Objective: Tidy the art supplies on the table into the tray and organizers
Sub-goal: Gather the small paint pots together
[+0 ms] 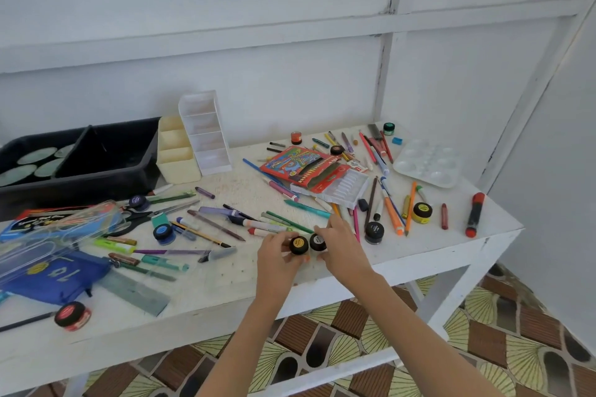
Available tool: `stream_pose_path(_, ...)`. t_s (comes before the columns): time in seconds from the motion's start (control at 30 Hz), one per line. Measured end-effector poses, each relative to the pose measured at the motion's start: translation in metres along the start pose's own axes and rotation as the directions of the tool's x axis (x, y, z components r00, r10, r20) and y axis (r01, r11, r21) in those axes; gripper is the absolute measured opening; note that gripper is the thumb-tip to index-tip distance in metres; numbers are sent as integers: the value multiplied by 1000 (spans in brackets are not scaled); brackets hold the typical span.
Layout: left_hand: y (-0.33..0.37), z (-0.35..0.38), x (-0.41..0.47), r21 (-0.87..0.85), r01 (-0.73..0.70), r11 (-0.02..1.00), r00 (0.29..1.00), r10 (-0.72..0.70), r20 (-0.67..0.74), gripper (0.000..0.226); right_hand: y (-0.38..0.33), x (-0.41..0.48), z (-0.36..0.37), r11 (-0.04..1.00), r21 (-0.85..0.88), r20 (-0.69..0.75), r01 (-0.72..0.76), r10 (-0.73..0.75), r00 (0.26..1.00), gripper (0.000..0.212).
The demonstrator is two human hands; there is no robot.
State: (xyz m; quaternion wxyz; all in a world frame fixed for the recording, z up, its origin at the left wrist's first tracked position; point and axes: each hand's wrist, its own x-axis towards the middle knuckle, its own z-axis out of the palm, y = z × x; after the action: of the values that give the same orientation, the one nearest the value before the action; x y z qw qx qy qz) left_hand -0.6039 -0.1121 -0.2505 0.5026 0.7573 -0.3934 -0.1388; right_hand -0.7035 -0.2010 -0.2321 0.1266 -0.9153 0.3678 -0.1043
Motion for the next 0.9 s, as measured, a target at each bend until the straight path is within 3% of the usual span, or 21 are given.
stream_pose_path(0.27, 10, 6, 6, 259, 17, 966, 999, -25, 25, 40, 7, -8, 10, 994, 106, -96, 22, -12, 995, 48)
stream_pose_path(0.4, 17, 1, 6, 278, 44, 960, 992, -75, 104, 58, 17, -14, 2, 920, 391, -135, 40, 15, 991, 42)
stream_pose_path(0.5, 30, -2, -3, 379, -49, 924, 999, 47, 14, 48, 31, -25, -9, 869, 491, -290, 55, 104, 951, 29)
stream_pose_path(0.6, 52, 7, -4, 320, -179, 931, 980, 195, -21, 35, 49, -36, -22, 837, 547, -370, -8, 250, 895, 23)
stream_pose_path(0.77, 72, 56, 9, 284, -369, 885, 927, 327, 184, 34, 83, -49, -34, 747, 654, -353, -116, 438, 827, 17)
stream_pose_path(0.9, 70, 92, 22, 401, -404, 822, 893, 261, 366, 52, 108, -54, -37, 716, 675, -315, -178, 498, 808, 17)
